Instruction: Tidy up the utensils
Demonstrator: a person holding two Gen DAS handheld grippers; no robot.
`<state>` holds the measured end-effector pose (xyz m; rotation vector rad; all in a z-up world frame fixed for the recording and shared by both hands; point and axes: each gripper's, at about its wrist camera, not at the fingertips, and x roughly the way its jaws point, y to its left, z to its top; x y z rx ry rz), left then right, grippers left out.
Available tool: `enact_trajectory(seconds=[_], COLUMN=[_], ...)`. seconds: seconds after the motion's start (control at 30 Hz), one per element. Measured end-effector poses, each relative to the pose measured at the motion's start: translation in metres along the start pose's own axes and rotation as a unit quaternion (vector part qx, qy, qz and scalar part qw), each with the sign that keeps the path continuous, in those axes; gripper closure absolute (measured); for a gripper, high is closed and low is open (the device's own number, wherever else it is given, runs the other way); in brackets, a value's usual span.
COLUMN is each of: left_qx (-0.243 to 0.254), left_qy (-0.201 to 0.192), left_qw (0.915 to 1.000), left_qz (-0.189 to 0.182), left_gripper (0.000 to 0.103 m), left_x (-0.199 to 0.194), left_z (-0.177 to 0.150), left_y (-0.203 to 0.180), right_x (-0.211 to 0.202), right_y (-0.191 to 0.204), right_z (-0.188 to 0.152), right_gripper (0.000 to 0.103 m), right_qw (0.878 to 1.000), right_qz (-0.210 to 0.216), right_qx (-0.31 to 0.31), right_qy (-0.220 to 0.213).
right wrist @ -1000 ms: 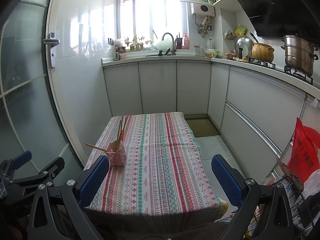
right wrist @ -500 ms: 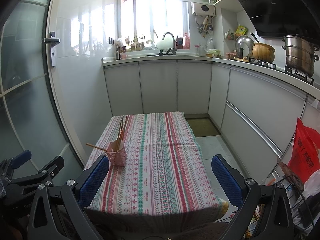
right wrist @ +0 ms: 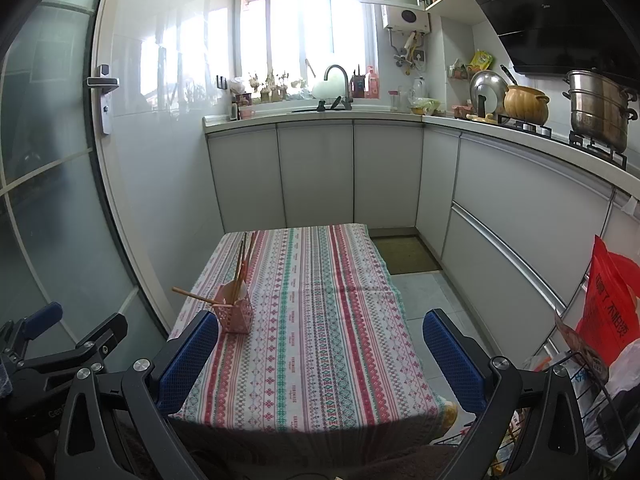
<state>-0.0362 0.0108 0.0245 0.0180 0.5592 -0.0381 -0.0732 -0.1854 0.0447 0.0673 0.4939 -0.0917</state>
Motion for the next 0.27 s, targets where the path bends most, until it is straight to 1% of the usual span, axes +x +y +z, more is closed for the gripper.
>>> enact_trajectory(seconds=[0.27], left_qx=[-0.002], left_qy=[0.009], left_qw=[1.0000], left_qz=[-0.004], left_gripper=[0.000], left_x=[0.011], left_z=[0.001], left_y=[-0.004], right_x=[0.014], right_y=[0.003], right_z=[-0.001], right_gripper=[0.000], right_qw=[1.000], right_qz=[0.003], right_qx=[-0.001], right_qy=[0.007])
